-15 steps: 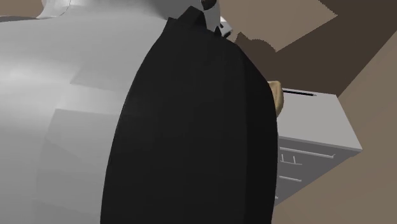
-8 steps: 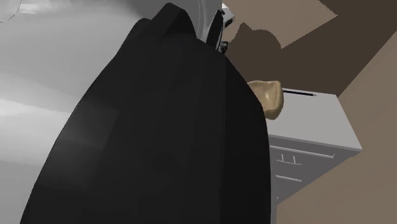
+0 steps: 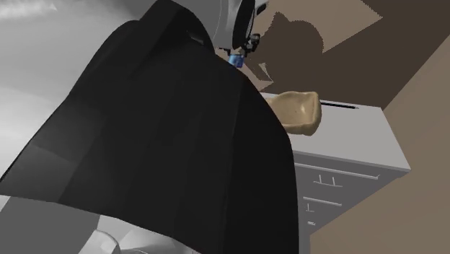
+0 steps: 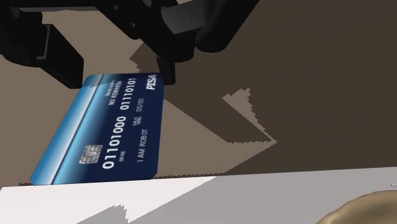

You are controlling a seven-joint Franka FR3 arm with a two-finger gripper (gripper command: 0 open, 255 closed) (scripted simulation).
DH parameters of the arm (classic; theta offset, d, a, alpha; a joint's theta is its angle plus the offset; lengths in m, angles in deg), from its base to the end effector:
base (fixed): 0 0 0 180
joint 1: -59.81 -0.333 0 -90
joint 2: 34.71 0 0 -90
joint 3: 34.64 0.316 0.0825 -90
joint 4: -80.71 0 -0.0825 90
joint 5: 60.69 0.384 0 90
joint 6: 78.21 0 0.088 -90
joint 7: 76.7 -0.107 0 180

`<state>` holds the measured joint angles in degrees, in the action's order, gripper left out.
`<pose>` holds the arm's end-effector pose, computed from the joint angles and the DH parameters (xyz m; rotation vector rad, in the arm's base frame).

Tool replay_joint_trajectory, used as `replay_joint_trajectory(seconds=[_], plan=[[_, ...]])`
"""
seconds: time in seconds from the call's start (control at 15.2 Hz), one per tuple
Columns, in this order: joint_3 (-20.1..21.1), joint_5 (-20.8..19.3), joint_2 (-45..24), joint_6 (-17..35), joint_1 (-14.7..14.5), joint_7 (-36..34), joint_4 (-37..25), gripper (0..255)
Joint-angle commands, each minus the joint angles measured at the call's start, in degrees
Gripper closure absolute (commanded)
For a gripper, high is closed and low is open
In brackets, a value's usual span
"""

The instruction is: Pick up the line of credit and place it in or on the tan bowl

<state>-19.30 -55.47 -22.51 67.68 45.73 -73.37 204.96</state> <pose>0.4622 0.2696 0.5475 -2.7794 -0.7432 -0.8375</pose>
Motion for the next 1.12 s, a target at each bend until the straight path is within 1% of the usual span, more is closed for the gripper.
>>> replay_joint_trajectory(seconds=[0.0, 0.4, 0.92, 1.06], plan=[[-1.15, 1.13, 1.01, -0.76, 0.08, 1.94, 0.35, 255], [-8.43, 6.54, 5.8, -2.78, 0.65, 13.32, 4.1, 255], [-18.76, 10.44, 9.28, -7.29, 2.27, 27.28, 5.31, 255], [-18.85, 10.83, 9.05, -5.78, 2.07, 27.78, 6.62, 255]])
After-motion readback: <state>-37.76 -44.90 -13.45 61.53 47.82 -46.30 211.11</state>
